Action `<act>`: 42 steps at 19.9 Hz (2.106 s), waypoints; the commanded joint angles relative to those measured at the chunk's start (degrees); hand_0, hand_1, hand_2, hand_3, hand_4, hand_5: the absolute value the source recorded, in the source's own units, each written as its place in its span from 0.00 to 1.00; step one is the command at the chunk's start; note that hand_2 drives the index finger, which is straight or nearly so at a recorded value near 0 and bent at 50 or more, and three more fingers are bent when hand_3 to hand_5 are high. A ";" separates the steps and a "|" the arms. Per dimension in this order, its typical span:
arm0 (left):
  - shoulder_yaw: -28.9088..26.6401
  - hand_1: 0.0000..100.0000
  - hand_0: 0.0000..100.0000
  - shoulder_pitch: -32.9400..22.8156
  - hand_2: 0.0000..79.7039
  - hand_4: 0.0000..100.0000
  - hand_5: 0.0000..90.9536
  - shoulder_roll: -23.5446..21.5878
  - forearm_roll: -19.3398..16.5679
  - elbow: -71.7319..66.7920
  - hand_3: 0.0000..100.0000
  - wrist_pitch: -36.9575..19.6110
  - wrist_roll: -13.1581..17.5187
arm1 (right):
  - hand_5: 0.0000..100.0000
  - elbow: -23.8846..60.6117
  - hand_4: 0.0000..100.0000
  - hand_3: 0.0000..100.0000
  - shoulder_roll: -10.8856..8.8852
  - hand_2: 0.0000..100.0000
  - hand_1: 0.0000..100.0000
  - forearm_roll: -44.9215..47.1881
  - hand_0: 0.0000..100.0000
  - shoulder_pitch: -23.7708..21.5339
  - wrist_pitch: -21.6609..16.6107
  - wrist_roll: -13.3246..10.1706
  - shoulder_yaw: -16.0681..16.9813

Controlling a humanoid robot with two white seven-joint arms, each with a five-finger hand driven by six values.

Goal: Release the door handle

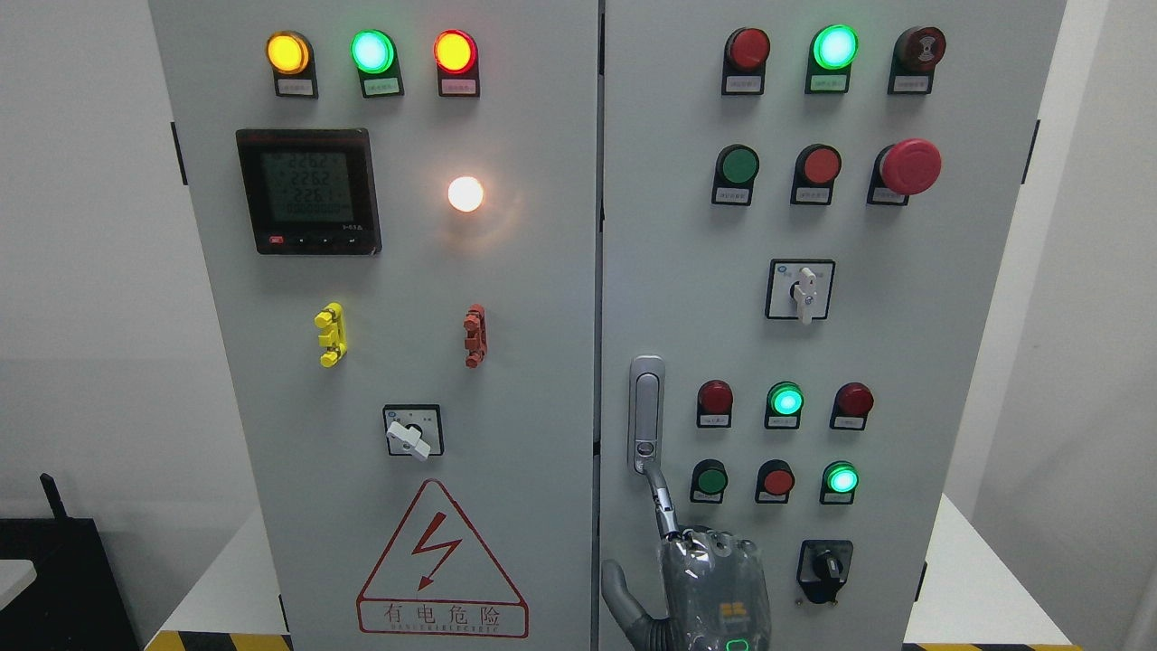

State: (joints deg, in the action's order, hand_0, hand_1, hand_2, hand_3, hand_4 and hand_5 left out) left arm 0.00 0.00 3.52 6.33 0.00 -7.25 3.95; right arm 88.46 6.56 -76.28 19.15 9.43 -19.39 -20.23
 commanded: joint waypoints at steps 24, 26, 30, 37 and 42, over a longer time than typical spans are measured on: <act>0.61 0.39 0.12 1.76 0.00 0.00 0.00 0.00 0.00 0.53 0.00 0.05 0.00 | 1.00 2.86 1.00 1.00 -0.41 0.10 0.42 0.34 0.35 -1.05 -1.17 -4.25 0.01; 0.61 0.39 0.12 1.76 0.00 0.00 0.00 0.00 0.00 0.53 0.00 0.05 0.00 | 1.00 2.86 1.00 1.00 -0.32 0.25 0.43 0.43 0.38 -1.48 -1.52 -5.48 0.45; 0.61 0.39 0.12 1.76 0.00 0.00 0.00 0.00 0.00 0.53 0.00 0.05 0.00 | 1.00 3.91 0.96 1.00 -0.41 0.49 0.48 3.32 0.41 -2.63 -1.61 -7.16 2.12; 0.61 0.39 0.12 1.76 0.00 0.00 0.00 0.00 0.00 0.44 0.00 0.05 0.00 | 0.99 6.55 0.95 1.00 0.11 0.58 0.52 4.65 0.19 -2.37 -4.86 -8.92 3.71; 0.61 0.39 0.12 1.76 0.00 0.00 0.00 0.00 0.00 0.44 0.00 0.05 0.00 | 0.99 6.64 0.95 1.00 0.73 0.68 0.47 5.35 0.13 -0.87 -4.87 -8.21 3.62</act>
State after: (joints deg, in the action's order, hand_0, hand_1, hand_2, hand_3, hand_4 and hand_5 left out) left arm 0.00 0.00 3.52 6.33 0.00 -7.25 3.91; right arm 93.18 6.51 -72.06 17.31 4.70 -28.34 -17.66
